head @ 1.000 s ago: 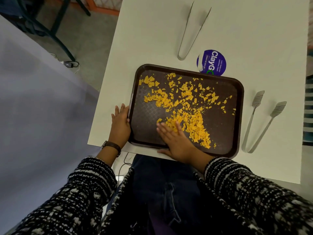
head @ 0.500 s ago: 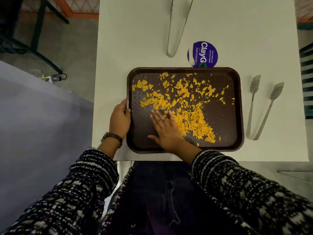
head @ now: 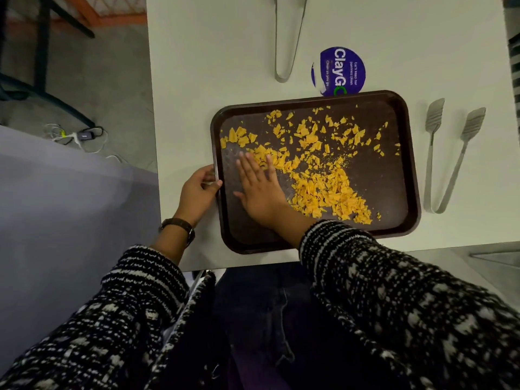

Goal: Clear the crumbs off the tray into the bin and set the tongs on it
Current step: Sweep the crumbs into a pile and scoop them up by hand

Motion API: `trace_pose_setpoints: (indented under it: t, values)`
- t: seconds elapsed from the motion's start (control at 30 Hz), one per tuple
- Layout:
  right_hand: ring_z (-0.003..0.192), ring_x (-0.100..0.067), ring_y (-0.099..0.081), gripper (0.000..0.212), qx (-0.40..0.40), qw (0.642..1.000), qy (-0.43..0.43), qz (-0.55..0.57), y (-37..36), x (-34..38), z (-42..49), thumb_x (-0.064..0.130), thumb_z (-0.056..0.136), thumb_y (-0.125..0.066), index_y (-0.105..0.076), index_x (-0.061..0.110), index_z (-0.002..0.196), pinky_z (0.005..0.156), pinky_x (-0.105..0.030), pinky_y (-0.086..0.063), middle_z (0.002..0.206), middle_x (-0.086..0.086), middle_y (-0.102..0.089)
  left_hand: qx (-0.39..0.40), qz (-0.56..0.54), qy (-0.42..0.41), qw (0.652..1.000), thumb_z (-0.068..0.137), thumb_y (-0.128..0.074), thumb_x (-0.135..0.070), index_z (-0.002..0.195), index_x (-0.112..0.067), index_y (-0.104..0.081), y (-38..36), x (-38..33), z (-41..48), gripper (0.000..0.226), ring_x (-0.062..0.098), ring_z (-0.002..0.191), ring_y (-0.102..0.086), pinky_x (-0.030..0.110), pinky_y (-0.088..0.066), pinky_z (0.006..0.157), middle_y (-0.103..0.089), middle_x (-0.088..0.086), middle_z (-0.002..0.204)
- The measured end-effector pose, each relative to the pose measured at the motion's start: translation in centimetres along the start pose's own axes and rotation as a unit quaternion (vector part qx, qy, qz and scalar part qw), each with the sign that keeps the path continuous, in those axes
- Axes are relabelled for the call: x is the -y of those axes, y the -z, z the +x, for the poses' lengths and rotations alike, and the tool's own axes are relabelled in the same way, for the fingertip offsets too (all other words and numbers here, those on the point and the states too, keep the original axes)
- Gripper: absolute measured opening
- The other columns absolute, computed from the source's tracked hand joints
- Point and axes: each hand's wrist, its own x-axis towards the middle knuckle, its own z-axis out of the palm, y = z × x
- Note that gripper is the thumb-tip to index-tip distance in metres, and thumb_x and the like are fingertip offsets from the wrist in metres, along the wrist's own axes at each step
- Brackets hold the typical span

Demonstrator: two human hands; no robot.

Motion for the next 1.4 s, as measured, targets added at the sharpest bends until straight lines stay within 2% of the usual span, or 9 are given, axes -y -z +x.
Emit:
trace_pose_setpoints:
  t: [0.17, 0.3, 0.4, 0.47, 0.67, 0.83, 1.03, 1.2, 1.4]
  values:
    - [0.143, -0.029, 0.019, 0.076, 0.008, 0.994, -0.108, -0.007, -0.6, -3.3, -1.5, 0.057, 0.093, -0.004, 0.015, 0.002, 0.142, 0.107, -0.056, 0.025, 0.148, -0.015, 0.025, -0.001, -0.023, 0.010, 1.000, 0.091, -0.052, -0.015, 0.130, -0.017, -0.048, -0.2, 0.6, 0.1, 0.039, 0.016, 0.108, -0.053, 0.028, -0.042, 0.093, -0.059, 0.004, 0.119]
    - [0.144, -0.024, 0.018, 0.065, 0.003, 1.000, 0.022, 0.017, 0.3, -1.7, -0.7, 0.046, 0.098, -0.009, 0.012, 0.008, 0.147, 0.107, -0.056, 0.023, 0.155, -0.011, 0.019, 0.002, -0.037, 0.010, 0.999, 0.090, -0.054, -0.013, 0.129, -0.015, -0.049, 0.0, 0.3, 0.1, 0.039, 0.016, 0.105, -0.053, 0.029, -0.044, 0.093, -0.059, 0.004, 0.115]
    - [0.146, -0.023, 0.013, 0.062, -0.005, 0.997, 0.074, 0.021, 1.0, 0.8, 1.9, 0.037, 0.099, -0.016, 0.008, 0.006, 0.148, 0.108, -0.055, 0.022, 0.158, -0.011, 0.011, 0.002, -0.026, -0.001, 1.000, 0.090, -0.053, -0.011, 0.129, -0.013, -0.048, 0.1, 0.1, 0.0, 0.040, 0.013, 0.100, -0.052, 0.015, -0.043, 0.081, -0.056, 0.001, 0.110]
    - [0.146, -0.024, 0.012, 0.063, -0.007, 0.999, 0.048, 0.019, 1.5, 1.2, 3.6, 0.036, 0.098, -0.017, 0.005, 0.003, 0.148, 0.108, -0.055, 0.020, 0.158, -0.013, 0.009, 0.003, -0.014, -0.012, 1.000, 0.090, -0.054, -0.011, 0.129, -0.012, -0.049, 0.2, 0.1, 0.1, 0.039, 0.013, 0.099, -0.052, 0.013, -0.043, 0.080, -0.057, 0.002, 0.110]
    - [0.146, -0.029, 0.009, 0.068, 0.003, 0.999, -0.034, -0.032, 2.7, -1.7, 5.8, 0.045, 0.096, -0.010, 0.001, 0.003, 0.148, 0.108, -0.058, 0.017, 0.158, -0.017, 0.005, 0.009, -0.022, -0.018, 1.000, 0.089, -0.055, -0.008, 0.125, -0.012, -0.051, 0.4, -0.1, -0.1, 0.036, 0.017, 0.100, -0.053, 0.031, -0.046, 0.093, -0.056, 0.003, 0.108]
    - [0.144, -0.035, 0.015, 0.080, 0.030, 0.986, -0.166, -0.005, 1.7, -3.1, 2.9, 0.059, 0.092, -0.002, 0.006, 0.000, 0.146, 0.105, -0.057, 0.022, 0.155, -0.022, 0.011, 0.007, -0.014, -0.010, 1.000, 0.091, -0.053, -0.012, 0.129, -0.014, -0.048, 0.4, -0.4, -0.2, 0.038, 0.013, 0.099, -0.049, 0.017, -0.040, 0.081, -0.053, -0.001, 0.108]
    - [0.146, -0.019, 0.011, 0.062, 0.001, 0.999, 0.002, 0.047, 2.7, -0.6, 3.7, 0.038, 0.098, -0.015, 0.005, 0.007, 0.149, 0.110, -0.055, 0.019, 0.159, -0.009, 0.009, 0.004, -0.014, -0.014, 1.000, 0.090, -0.054, -0.009, 0.129, -0.011, -0.048, 0.4, -0.4, -0.1, 0.040, 0.013, 0.097, -0.049, 0.007, -0.038, 0.075, -0.053, 0.001, 0.106]
    - [0.147, -0.018, 0.009, 0.062, 0.010, 0.999, 0.005, 0.039, 3.2, -0.1, 6.9, 0.038, 0.099, -0.016, 0.002, 0.007, 0.149, 0.107, -0.055, 0.022, 0.160, -0.008, 0.006, 0.007, -0.018, -0.014, 1.000, 0.089, -0.055, -0.008, 0.128, -0.011, -0.049, 0.5, -0.3, -0.2, 0.040, 0.014, 0.098, -0.050, 0.013, -0.041, 0.081, -0.053, 0.003, 0.106]
    - [0.144, -0.030, 0.017, 0.086, 0.046, 0.983, -0.177, -0.026, 2.5, -4.3, 4.6, 0.065, 0.089, 0.002, 0.009, 0.002, 0.146, 0.106, -0.056, 0.023, 0.156, -0.018, 0.015, 0.029, -0.027, 0.001, 0.999, 0.090, -0.054, -0.013, 0.128, -0.013, -0.049, 0.8, -0.3, -0.1, 0.038, 0.019, 0.100, -0.052, 0.027, -0.042, 0.090, -0.054, 0.004, 0.107]
